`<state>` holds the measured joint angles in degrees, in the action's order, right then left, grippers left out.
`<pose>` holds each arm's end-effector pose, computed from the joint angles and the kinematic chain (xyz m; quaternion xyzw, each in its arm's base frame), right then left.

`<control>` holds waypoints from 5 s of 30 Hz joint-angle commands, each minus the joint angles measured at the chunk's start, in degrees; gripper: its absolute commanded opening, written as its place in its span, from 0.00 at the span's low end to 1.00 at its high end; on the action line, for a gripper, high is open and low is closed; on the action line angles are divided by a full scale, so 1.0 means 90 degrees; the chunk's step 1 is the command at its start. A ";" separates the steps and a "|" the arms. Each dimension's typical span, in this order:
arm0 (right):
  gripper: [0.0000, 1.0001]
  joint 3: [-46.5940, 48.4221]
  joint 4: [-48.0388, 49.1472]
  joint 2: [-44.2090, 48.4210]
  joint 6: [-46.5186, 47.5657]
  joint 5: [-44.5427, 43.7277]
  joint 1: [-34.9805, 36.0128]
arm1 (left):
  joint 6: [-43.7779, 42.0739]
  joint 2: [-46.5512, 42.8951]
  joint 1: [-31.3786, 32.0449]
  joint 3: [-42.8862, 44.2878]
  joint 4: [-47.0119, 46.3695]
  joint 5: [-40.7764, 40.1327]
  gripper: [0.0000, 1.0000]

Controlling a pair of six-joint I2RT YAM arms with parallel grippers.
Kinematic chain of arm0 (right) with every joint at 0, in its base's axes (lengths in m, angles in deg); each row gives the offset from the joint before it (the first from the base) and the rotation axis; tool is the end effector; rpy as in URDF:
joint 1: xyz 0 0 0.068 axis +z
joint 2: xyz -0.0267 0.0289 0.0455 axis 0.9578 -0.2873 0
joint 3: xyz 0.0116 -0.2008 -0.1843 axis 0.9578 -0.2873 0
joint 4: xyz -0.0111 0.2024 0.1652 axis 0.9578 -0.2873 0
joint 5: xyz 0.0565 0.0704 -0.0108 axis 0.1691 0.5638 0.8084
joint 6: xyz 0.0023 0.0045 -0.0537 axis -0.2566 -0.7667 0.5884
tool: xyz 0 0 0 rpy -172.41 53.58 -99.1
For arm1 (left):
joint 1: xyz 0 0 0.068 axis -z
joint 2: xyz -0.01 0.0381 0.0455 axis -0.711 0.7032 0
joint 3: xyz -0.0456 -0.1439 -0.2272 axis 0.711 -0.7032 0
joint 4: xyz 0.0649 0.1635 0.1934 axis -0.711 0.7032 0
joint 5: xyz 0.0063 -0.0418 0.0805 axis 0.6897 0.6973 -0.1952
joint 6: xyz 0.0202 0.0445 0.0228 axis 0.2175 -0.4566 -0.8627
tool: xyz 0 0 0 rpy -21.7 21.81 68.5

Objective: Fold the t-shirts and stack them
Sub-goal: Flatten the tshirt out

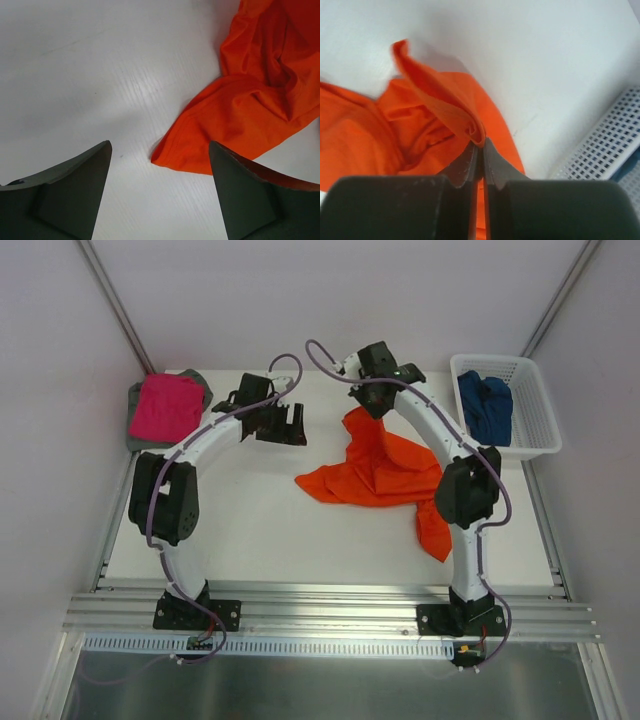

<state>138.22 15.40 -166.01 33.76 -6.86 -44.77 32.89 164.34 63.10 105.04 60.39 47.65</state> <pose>0.4216 0.2233 0.3135 -0.4918 0.7927 -0.0976 0.3467 0.3948 -0.1389 0.2576 0.1430 0.8882 -0.2406 0.3643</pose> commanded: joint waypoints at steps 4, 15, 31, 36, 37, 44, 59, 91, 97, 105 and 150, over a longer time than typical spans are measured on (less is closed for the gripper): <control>0.01 0.0529 0.0048 0.0078 0.0192 -0.0248 -0.0874 | -0.0301 0.0302 0.0094 0.0484 -0.0081 0.0381 0.80; 0.01 0.1193 0.0312 0.0566 0.0329 -0.0336 -0.1227 | -0.0497 0.0370 0.0505 0.0484 -0.0120 0.0205 0.86; 0.01 0.1701 0.0908 0.2100 0.0202 -0.0560 -0.1179 | -0.0096 0.1074 0.0398 0.1851 -0.0256 0.0079 0.87; 0.01 0.1594 0.0859 0.2363 0.0173 -0.0570 -0.0925 | -0.0242 0.1638 0.0241 0.2882 -0.0345 0.0166 0.87; 0.01 0.1545 0.0898 0.2460 0.0211 -0.0589 -0.0808 | -0.0262 0.1746 0.0232 0.3109 -0.0354 0.0137 0.87; 0.01 0.0638 0.0440 0.2899 0.0076 -0.0337 -0.0768 | 0.0021 0.2128 0.0300 0.3658 -0.0637 0.0624 0.89; 0.01 -0.0036 -0.0986 0.4179 -0.0325 0.0338 -0.0632 | 0.0860 0.3486 0.0514 0.4361 -0.1097 0.1611 0.89; 0.01 -0.0770 -0.1260 0.4385 -0.0804 0.1129 -0.1090 | 0.1865 0.4814 0.0973 0.4773 -0.1253 0.2773 0.83; 0.01 -0.0731 -0.1182 0.4268 -0.0853 0.1158 -0.1110 | 0.2003 0.4746 0.1071 0.4342 -0.1263 0.3086 0.81; 0.01 -0.0750 -0.1016 0.4122 -0.0980 0.1305 -0.1100 | 0.2052 0.4336 0.1081 0.4741 -0.1301 0.2335 0.80; 0.01 -0.1131 -0.0820 0.4248 -0.1136 0.1490 -0.1295 | 0.3233 0.3030 0.1277 0.1817 -0.1331 0.2696 0.81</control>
<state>127.88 7.22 -129.20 24.47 5.38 -55.89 58.64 197.28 75.56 128.27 45.66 70.65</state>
